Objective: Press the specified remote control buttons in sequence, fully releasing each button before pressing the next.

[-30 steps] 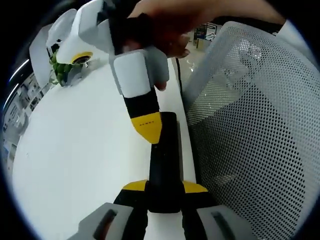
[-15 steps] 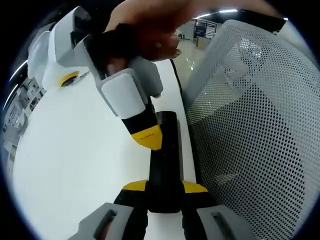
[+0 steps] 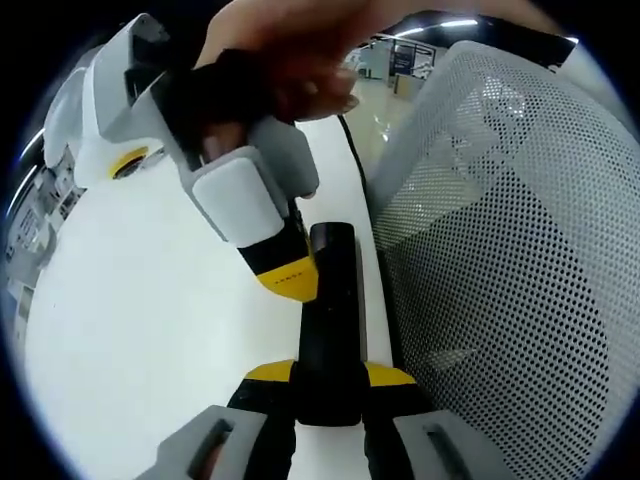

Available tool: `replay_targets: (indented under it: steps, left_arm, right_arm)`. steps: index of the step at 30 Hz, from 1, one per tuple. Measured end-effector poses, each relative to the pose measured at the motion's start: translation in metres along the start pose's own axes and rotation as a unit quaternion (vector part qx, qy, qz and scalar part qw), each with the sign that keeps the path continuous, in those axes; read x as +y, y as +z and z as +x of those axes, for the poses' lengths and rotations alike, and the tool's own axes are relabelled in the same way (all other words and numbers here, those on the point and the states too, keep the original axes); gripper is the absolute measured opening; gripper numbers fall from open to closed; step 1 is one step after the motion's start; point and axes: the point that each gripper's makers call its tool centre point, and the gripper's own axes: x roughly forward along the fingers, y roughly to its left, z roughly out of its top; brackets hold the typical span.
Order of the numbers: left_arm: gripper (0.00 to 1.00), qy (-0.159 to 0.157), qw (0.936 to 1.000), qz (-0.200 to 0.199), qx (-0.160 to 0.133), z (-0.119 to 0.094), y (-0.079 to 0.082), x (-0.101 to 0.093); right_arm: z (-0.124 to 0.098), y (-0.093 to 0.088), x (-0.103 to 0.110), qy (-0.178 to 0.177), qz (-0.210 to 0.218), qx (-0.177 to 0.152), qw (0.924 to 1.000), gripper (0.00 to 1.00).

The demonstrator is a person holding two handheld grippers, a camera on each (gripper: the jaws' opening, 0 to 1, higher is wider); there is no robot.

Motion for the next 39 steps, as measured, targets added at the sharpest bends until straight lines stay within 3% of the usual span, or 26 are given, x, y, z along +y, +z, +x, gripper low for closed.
replay_targets:
  steps: [6,13,15,19,25,28,29,30,35,39]
  left_arm:
    - [0.24,-0.002,1.0,-0.006,-0.001,0.0,0.0,0.001]
    - [0.24,-0.004,0.9999,-0.012,-0.002,0.0,0.001,0.001]
    - [0.24,-0.003,0.9999,-0.013,-0.002,0.001,0.001,0.001]
    - [0.24,0.001,1.0,-0.009,-0.001,0.0,0.001,0.0]
    - [0.24,0.003,1.0,-0.001,0.005,0.001,0.001,0.0]
    - [0.24,0.003,1.0,-0.002,0.005,0.001,0.0,0.0]
    - [0.24,0.002,1.0,-0.003,0.004,0.001,0.001,-0.001]
    - [0.24,0.003,1.0,-0.001,0.005,0.001,0.001,0.0]
    - [0.24,0.004,1.0,-0.003,0.004,0.0,0.001,0.0]
    - [0.24,0.005,1.0,-0.001,0.005,0.0,0.001,0.0]
  right_arm:
    - [0.003,0.005,-0.002,-0.035,-0.015,-0.022,0.999,0.0]
    - [0.004,0.007,-0.004,-0.042,-0.019,-0.023,0.9987,0.0]
    - [0.003,0.007,-0.005,-0.039,-0.022,-0.04,0.9982,0.0]
    - [0.003,0.01,-0.005,-0.02,-0.003,-0.105,0.9942,0.0]
    - [0.002,0.004,-0.006,0.0,0.004,-0.131,0.9913,0.0]
    - [0.003,0.003,0.003,0.032,0.019,-0.12,0.9921,0.0]
    - [0.004,-0.007,0.007,0.04,0.049,-0.085,0.9944,0.0]
    - [0.002,0.002,0.0,0.027,0.028,-0.106,0.9936,0.0]
    - [0.002,-0.005,0.0,0.018,0.012,-0.081,0.9965,0.0]
    - [0.002,-0.005,0.0,0.014,0.01,-0.086,0.9962,0.0]
